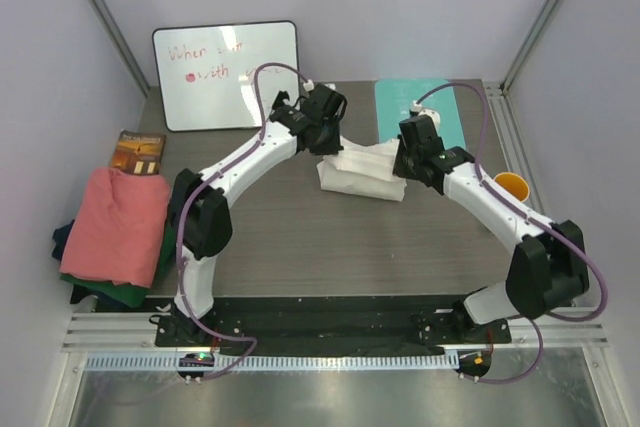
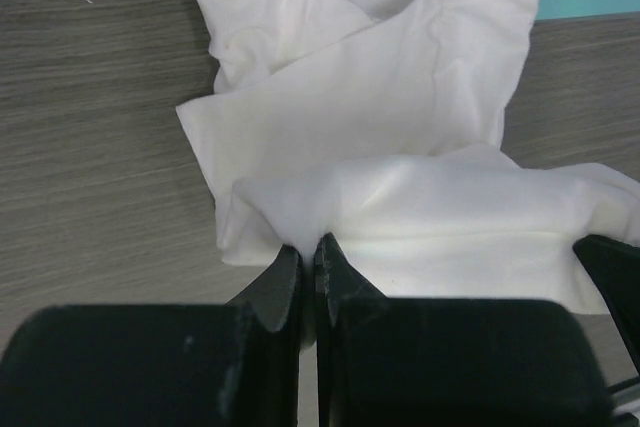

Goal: Fold and stack the t-shirts

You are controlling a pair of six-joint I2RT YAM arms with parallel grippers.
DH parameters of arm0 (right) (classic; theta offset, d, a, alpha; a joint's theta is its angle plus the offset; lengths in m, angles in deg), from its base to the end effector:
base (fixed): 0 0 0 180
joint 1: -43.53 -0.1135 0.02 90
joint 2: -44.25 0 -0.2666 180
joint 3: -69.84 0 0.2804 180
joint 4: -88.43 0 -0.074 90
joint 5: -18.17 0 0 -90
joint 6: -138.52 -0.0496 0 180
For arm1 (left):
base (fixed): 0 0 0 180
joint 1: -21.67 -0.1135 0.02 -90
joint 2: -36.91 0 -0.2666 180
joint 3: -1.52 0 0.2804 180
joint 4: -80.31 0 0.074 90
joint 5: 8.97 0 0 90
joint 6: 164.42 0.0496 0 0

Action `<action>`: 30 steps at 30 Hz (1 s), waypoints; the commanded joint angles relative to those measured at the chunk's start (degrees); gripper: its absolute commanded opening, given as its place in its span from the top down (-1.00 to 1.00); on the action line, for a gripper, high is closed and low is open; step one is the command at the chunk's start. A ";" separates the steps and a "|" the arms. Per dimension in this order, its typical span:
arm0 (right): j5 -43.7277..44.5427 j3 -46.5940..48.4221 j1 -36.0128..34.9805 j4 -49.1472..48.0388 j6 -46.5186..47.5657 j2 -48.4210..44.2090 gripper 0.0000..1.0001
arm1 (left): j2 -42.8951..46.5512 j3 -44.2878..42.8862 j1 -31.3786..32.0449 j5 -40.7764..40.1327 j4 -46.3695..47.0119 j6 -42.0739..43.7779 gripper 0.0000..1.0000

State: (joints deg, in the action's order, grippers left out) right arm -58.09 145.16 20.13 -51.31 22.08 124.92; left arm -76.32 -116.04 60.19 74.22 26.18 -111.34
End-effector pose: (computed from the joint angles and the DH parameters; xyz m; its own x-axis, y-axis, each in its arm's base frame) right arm 0.3180 0.1248 0.2631 -0.6911 0.1722 -0.7019 0.0831 0.9837 0.1595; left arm 0.3826 -0.2970 0.2855 -0.8133 -0.1150 -0.5704 0.0875 0.9449 -0.3153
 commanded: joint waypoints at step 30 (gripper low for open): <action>9.81 21.24 5.47 -3.73 1.04 32.63 0.78 | -29.15 -28.30 -9.08 10.58 2.58 6.69 0.25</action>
State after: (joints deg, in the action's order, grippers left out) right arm -52.36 164.39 24.53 -56.62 23.99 157.31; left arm -104.86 -142.01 52.50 81.85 26.38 -105.29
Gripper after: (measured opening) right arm 0.052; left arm 0.288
